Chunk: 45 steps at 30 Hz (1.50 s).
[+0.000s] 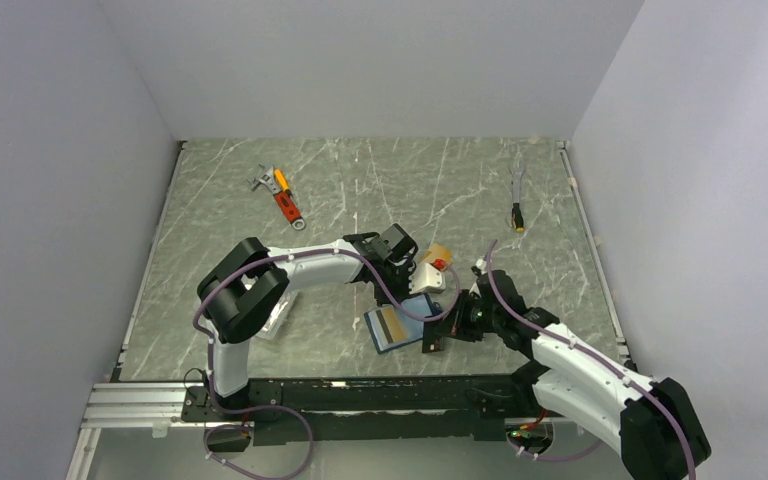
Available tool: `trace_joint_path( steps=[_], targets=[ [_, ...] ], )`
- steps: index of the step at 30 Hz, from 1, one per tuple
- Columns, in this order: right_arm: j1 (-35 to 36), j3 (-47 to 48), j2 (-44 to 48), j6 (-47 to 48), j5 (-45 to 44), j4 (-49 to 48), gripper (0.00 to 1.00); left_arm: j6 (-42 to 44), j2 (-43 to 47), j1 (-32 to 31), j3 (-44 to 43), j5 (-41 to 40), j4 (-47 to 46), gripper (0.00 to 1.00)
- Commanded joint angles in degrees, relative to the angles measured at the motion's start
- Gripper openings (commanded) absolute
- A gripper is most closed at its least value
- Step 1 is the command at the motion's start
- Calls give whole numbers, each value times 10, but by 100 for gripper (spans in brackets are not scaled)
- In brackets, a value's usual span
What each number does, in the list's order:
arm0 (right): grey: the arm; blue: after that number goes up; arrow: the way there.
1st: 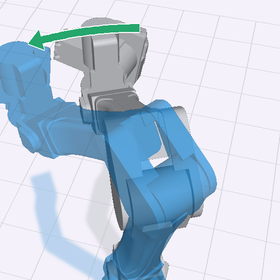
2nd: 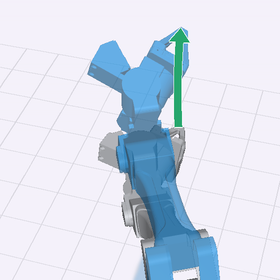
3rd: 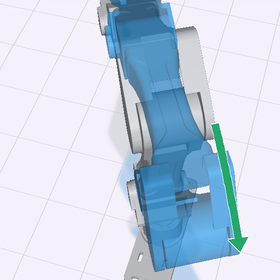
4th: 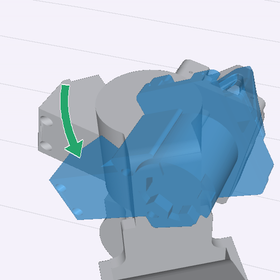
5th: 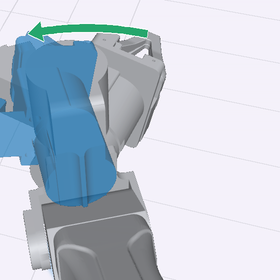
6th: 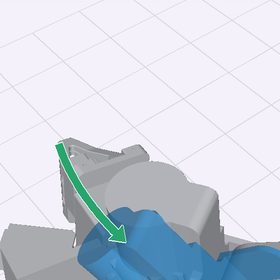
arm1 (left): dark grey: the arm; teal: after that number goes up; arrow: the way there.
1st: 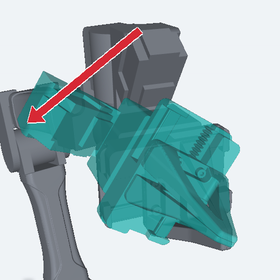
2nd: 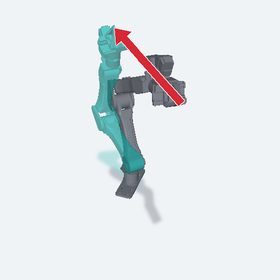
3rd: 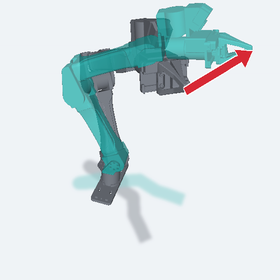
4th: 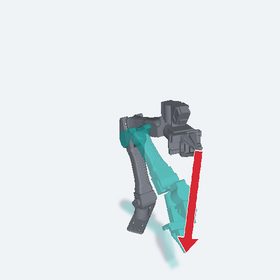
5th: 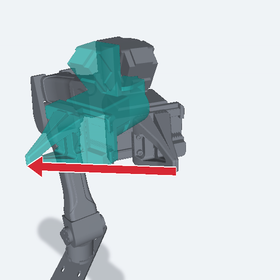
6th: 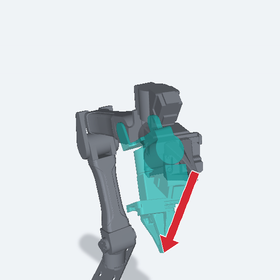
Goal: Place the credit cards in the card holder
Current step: Insert the credit card into the card holder.
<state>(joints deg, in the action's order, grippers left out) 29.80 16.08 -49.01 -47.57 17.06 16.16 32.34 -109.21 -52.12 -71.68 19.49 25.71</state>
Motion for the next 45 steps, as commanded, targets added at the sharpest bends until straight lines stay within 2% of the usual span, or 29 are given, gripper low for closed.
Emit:
trace_joint_path(
  steps=[1, 7, 14, 22, 27, 33, 37, 45],
  targets=[
    [0, 11, -23, 21, 6, 10, 0, 15, 15, -1, 6, -18, 12, 11],
    [0, 17, -29, 32, 11, 21, 0, 27, 21, -1, 19, -28, 5, 10],
    [0, 7, -70, 20, 43, -39, 0, 21, 32, -1, 9, -14, 13, 11],
    [0, 13, -48, 19, 69, -62, 0, 21, 38, -1, 2, -14, 23, 11],
    [0, 24, -48, 21, 83, -79, 0, 13, 64, 3, -15, -15, 41, 17],
    [0, 46, -54, 23, 100, -97, 0, -8, 108, 57, -53, 62, 107, 22],
    [1, 48, -65, 27, 116, -114, 0, 5, 147, 89, -14, 77, 110, 22],
    [12, 63, -119, 36, 141, -151, 0, 45, 185, 94, 88, 44, 85, 20]
  ],
)
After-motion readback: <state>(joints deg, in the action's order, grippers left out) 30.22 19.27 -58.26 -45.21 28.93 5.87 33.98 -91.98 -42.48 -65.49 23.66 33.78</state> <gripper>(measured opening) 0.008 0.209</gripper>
